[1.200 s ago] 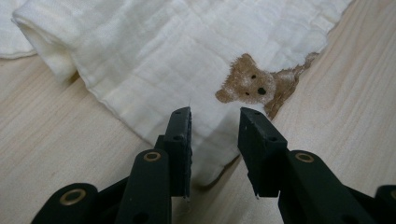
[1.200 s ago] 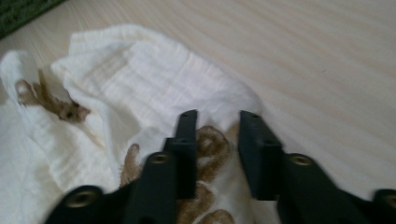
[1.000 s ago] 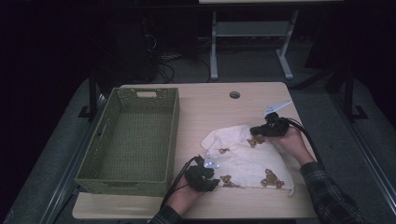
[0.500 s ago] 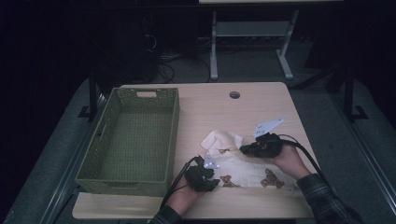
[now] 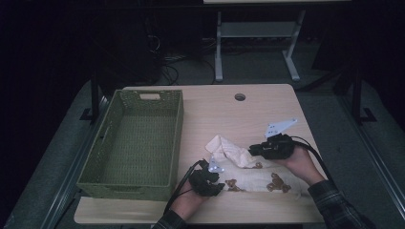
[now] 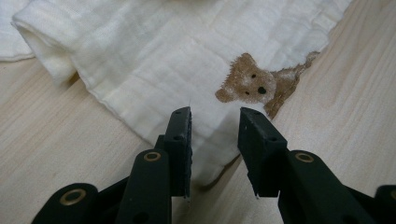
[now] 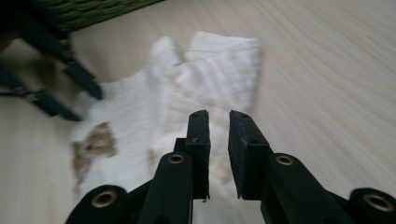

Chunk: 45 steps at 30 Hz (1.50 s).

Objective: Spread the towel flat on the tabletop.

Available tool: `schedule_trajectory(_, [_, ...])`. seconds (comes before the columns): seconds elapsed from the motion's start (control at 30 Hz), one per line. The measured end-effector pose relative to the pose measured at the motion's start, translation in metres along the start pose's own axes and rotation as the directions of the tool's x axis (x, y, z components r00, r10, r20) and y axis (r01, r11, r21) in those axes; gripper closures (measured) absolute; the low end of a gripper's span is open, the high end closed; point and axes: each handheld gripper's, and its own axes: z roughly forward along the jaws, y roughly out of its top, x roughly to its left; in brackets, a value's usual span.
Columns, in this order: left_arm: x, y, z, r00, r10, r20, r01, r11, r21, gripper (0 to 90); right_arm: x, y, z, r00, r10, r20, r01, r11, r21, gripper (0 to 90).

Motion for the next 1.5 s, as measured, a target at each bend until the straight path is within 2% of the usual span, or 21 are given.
schedule_trajectory(0.17, [0.000, 0.000, 0.000, 1.0000, 0.002, -0.003, -0.002, 1.0000, 0.001, 64.3, -0.023, 0.001, 0.018, 0.9987, 0.046, -0.023, -0.046, 0.999, 0.022, 73.4])
schedule_trajectory(0.37, [0.000, 0.000, 0.000, 1.0000, 0.004, -0.004, -0.004, 1.0000, 0.000, 64.3, -0.032, 0.005, 0.032, 0.9922, 0.080, -0.096, -0.079, 0.997, 0.020, 68.0])
schedule_trajectory(0.5, [0.000, 0.000, 0.000, 1.0000, 0.004, -0.004, -0.004, 1.0000, 0.000, 64.3, -0.036, 0.003, 0.043, 0.9883, 0.095, -0.119, -0.090, 0.995, 0.050, 65.8])
schedule_trajectory(0.63, [0.000, 0.000, 0.000, 1.0000, 0.005, -0.004, -0.005, 1.0000, 0.002, 64.3, -0.037, 0.000, 0.048, 0.9858, 0.095, -0.138, -0.083, 0.992, 0.091, 77.8])
schedule_trajectory(0.7, [0.000, 0.000, 0.000, 1.0000, 0.005, -0.003, -0.005, 1.0000, 0.001, 64.3, -0.035, 0.000, 0.048, 0.9899, 0.065, -0.126, -0.054, 0.994, 0.090, 83.6])
schedule_trajectory(0.8, [0.000, 0.000, 0.000, 1.0000, 0.005, -0.003, -0.005, 1.0000, 0.001, 64.2, -0.033, 0.002, 0.042, 0.9932, 0.047, -0.106, -0.040, 0.997, 0.065, 87.5])
schedule_trajectory(0.9, [0.000, 0.000, 0.000, 1.0000, 0.006, -0.003, -0.006, 1.0000, 0.001, 64.2, -0.033, 0.004, 0.034, 0.9953, 0.040, -0.088, -0.037, 0.998, 0.041, 88.8])
schedule_trajectory(1.0, [-0.001, 0.000, 0.000, 1.0000, 0.004, -0.003, -0.004, 1.0000, -0.003, 64.2, -0.035, 0.005, 0.028, 0.9986, 0.025, -0.047, -0.023, 0.999, 0.024, 89.1])
schedule_trajectory(1.13, [-0.001, 0.000, 0.000, 1.0000, -0.001, -0.002, 0.001, 1.0000, -0.007, 64.2, -0.040, 0.008, 0.015, 0.9994, 0.033, 0.008, -0.033, 0.999, -0.018, 89.2])
schedule_trajectory(1.27, [-0.001, 0.000, 0.000, 1.0000, 0.004, -0.007, -0.004, 1.0000, -0.003, 64.2, -0.053, 0.009, 0.001, 0.9952, 0.049, 0.085, -0.045, 0.998, -0.050, 89.2])
schedule_trajectory(1.5, [-0.001, 0.000, 0.000, 1.0000, 0.005, -0.007, -0.005, 1.0000, -0.003, 64.1, -0.085, 0.009, -0.015, 0.9755, 0.110, 0.191, -0.095, 0.992, -0.086, 89.2])
